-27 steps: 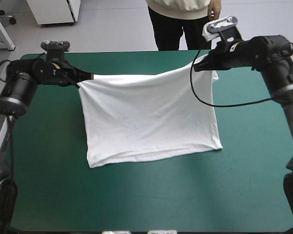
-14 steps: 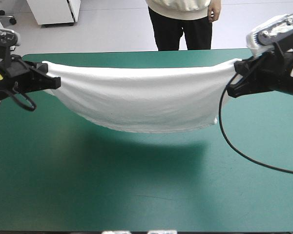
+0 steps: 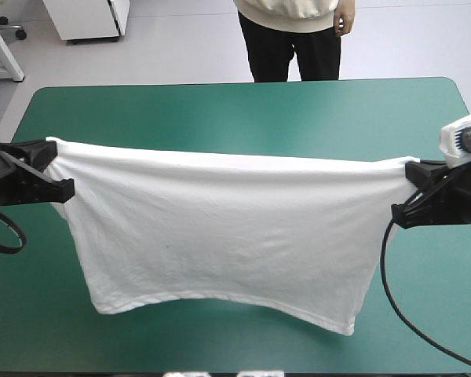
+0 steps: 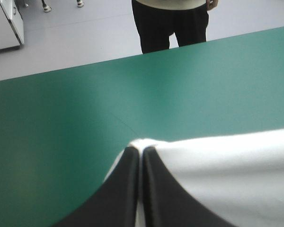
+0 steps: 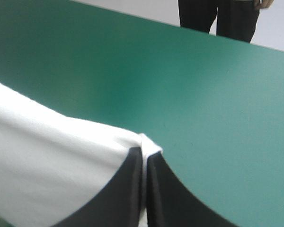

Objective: Fold the cloth

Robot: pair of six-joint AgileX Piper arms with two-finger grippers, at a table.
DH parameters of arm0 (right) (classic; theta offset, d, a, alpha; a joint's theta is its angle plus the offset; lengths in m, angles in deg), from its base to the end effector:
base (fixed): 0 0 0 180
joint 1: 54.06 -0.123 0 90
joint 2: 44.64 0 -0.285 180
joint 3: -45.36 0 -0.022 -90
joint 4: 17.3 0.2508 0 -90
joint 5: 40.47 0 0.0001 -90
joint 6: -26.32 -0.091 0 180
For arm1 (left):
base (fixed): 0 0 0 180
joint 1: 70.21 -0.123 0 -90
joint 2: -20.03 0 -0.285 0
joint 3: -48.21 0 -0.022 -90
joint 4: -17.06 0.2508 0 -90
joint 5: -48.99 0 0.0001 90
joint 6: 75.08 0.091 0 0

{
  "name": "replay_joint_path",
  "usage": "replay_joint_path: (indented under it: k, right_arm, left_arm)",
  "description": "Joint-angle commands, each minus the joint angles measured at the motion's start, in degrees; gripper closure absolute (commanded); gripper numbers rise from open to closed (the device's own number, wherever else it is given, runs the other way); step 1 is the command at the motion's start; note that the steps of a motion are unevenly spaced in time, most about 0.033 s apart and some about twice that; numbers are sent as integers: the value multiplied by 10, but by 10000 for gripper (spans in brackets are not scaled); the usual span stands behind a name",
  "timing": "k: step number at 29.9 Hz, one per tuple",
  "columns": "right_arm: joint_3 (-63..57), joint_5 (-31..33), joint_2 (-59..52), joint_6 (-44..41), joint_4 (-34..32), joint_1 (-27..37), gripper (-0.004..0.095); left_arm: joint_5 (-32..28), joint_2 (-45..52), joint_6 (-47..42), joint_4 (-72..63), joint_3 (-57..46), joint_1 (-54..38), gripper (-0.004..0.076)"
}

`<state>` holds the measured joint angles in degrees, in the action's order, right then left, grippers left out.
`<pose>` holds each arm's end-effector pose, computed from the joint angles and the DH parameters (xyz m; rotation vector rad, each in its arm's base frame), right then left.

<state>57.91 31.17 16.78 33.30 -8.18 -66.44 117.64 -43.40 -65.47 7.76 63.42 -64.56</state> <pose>0.1101 0.0382 0.5093 -0.3910 2.0656 0.2457 0.1233 -0.0260 0.5210 0.3040 2.0099 -0.1477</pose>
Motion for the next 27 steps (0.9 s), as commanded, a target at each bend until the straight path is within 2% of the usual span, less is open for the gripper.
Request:
replay_joint_path:
  k: [1,5,8,11,14,16,18,19,21,24,27]
  right_arm:
    - [-26,-80,18,8,-18,3,925]
    - [-32,-193,67,8,-46,3,925]
    - [-32,-319,103,8,-79,3,925]
    - [-32,-473,144,8,-113,3,925]
    - [-32,-642,189,9,-148,3,925]
    - [-32,-735,218,15,-152,3,925]
    - [-32,-803,244,17,-152,3,925]
    - [-32,-819,254,17,-151,3,925]
    - [-33,-812,278,17,-136,3,925]
    - [-33,-772,316,8,-133,3,925]
    - [-33,-716,356,0,-123,3,925]
  left_arm:
    - [-123,-4,5,-20,-45,-1,733]
    - [-286,-24,7,-16,-97,-1,733]
    - [-386,-51,11,-13,-104,-1,733]
    - [-523,-90,30,-12,-104,-1,733]
    - [-704,-137,43,-12,-104,-1,733]
    - [-810,-170,44,-12,-104,-1,733]
    - [-878,-203,44,-12,-104,-1,733]
    - [-882,-215,44,-12,-104,-1,733]
    - [-851,-243,44,-17,-104,-1,733]
    - [-766,-283,40,-17,-108,-1,733]
    - [-709,-323,13,-18,-125,-1,733]
